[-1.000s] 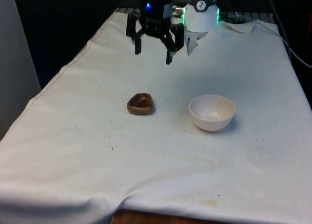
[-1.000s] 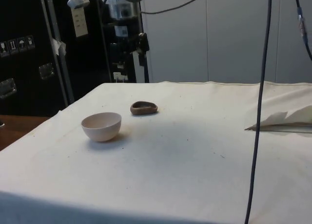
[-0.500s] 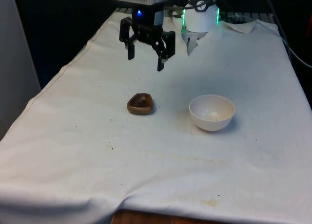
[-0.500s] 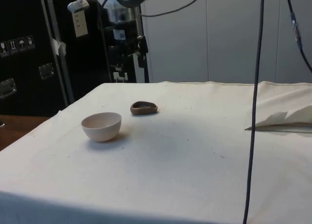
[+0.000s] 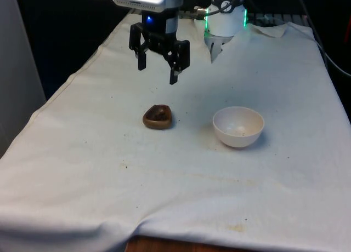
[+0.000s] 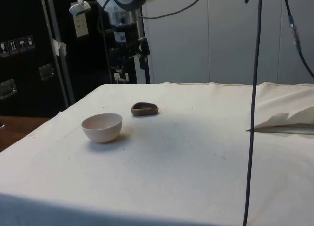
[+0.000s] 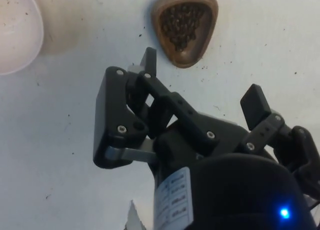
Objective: Pour the coffee beans from the cup into the bowl.
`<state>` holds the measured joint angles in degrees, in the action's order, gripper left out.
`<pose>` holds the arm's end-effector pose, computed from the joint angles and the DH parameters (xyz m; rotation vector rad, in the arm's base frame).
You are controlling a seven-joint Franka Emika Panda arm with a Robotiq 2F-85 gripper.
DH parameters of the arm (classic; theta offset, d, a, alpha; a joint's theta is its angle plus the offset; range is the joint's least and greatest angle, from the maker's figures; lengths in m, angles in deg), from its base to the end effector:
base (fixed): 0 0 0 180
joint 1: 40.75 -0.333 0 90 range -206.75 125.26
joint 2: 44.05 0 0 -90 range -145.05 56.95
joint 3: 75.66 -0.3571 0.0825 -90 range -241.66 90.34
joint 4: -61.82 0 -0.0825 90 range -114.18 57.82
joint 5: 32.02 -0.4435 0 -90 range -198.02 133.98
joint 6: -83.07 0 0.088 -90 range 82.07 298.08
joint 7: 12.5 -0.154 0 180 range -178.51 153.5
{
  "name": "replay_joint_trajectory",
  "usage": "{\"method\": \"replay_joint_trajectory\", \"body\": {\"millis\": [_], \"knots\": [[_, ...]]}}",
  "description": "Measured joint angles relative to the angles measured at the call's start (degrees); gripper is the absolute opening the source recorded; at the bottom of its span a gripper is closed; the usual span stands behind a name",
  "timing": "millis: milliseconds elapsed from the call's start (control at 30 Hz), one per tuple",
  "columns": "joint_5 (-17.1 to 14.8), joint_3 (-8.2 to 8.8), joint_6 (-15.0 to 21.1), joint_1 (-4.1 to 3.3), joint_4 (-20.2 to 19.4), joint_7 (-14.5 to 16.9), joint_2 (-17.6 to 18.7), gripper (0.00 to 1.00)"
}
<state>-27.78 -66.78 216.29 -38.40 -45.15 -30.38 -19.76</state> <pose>0.6902 -0.1368 0.2469 2.9510 -0.6655 0.0677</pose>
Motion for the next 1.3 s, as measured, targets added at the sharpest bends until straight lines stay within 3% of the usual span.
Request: {"method": "replay_joint_trajectory", "body": {"millis": [733,1300], "knots": [[0.00,1.43,0.06,0.00,1.15,-3.32,1.83,1.00],[0.00,2.46,0.06,0.00,0.00,1.60,1.60,1.00]]}}
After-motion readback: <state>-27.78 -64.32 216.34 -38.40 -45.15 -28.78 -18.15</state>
